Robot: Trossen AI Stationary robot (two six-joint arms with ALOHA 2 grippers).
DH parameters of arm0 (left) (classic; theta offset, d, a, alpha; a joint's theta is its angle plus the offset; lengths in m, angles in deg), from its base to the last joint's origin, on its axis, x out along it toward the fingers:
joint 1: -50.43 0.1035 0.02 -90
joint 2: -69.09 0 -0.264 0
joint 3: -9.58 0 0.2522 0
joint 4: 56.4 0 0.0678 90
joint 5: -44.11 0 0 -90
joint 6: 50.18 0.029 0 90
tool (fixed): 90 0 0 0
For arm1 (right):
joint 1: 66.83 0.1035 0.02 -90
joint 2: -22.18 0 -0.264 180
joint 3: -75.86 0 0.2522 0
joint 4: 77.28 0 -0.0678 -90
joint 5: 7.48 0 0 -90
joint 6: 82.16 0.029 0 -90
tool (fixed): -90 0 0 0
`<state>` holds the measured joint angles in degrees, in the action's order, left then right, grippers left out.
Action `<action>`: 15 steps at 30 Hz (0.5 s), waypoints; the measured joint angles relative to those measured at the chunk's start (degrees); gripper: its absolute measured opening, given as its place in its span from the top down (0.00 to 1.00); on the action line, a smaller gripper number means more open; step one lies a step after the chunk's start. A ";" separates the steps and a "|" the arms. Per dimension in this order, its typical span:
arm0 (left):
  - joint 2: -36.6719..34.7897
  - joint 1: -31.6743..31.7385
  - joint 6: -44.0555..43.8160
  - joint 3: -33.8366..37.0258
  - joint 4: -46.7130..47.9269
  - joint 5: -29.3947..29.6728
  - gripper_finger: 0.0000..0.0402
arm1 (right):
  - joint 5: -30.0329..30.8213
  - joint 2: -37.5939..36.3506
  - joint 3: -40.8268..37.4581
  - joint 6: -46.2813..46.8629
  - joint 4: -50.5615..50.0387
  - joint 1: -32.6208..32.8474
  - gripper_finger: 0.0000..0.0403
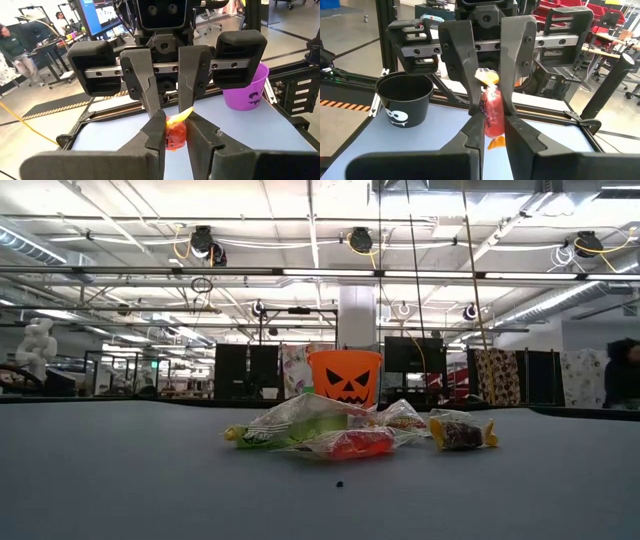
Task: Sort candy by brand, put in halloween buckets
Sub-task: Put the orange candy into the black bucket
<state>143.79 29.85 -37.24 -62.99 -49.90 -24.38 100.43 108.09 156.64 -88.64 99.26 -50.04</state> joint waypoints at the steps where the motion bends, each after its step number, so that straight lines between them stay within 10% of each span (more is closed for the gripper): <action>1: 0.00 0.00 0.01 0.00 0.05 0.00 0.86 | 0.00 0.00 0.00 0.00 -0.02 0.00 0.88; 15: 0.00 -0.02 0.02 0.00 0.50 -0.08 0.87 | 0.19 0.00 0.00 1.31 -0.20 0.01 0.62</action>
<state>143.79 29.83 -37.22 -62.99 -49.40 -24.46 100.62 108.09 156.64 -87.33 99.06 -50.03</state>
